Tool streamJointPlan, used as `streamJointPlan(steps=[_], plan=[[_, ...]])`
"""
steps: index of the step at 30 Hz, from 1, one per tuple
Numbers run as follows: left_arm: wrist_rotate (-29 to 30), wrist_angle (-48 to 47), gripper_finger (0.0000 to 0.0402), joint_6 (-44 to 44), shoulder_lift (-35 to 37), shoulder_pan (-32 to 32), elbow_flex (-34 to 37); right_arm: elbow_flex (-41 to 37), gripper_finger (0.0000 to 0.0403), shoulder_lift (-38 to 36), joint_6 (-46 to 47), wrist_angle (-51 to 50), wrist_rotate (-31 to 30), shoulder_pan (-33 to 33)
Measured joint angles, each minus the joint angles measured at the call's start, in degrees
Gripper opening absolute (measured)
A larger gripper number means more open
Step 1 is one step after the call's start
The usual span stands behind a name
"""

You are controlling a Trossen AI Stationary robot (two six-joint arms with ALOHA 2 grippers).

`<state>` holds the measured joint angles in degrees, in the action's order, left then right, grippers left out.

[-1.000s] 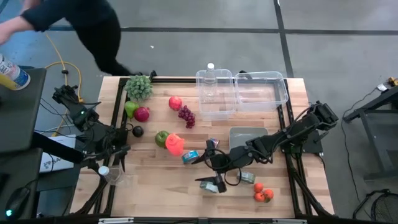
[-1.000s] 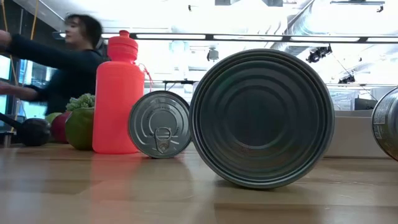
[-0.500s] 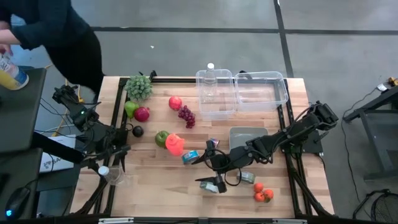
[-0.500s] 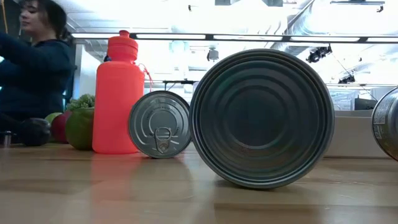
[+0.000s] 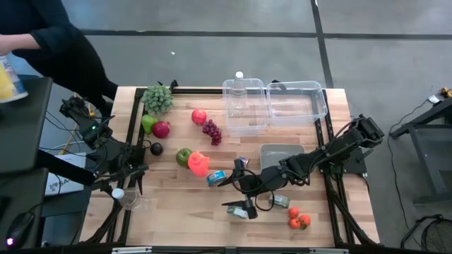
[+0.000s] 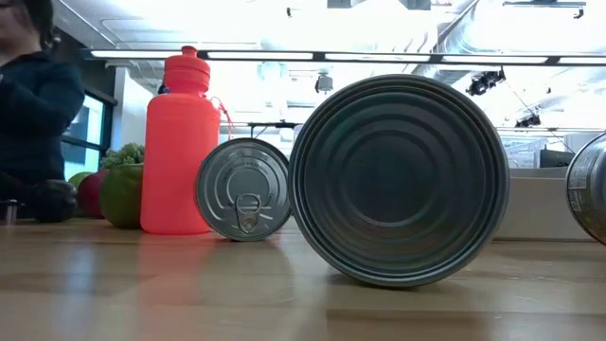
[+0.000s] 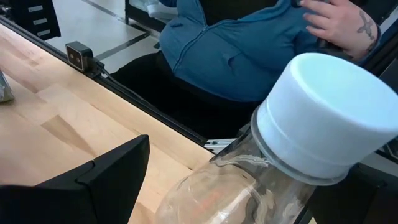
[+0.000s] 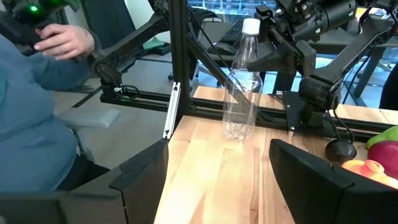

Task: Pick & Place Food Item
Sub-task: Put the transparent water bottle into the left transparent bin

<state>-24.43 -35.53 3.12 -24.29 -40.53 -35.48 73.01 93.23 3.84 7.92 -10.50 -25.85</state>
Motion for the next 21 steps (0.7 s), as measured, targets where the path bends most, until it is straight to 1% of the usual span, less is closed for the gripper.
streamJointPlan(steps=[4,13,21], plan=[[0.0,0.0,0.0362,0.8,0.0,0.0,0.0,0.0,0.027,0.0,0.5,0.0,0.0,0.0],[0.6,-1.3,0.0362,-6.1,0.0,0.0,0.0,0.0,0.027,0.0,0.6,0.0,0.0,0.9],[1.2,-2.5,0.0362,-5.8,0.0,0.0,0.0,0.0,0.027,0.0,0.9,-0.4,0.0,0.9]])
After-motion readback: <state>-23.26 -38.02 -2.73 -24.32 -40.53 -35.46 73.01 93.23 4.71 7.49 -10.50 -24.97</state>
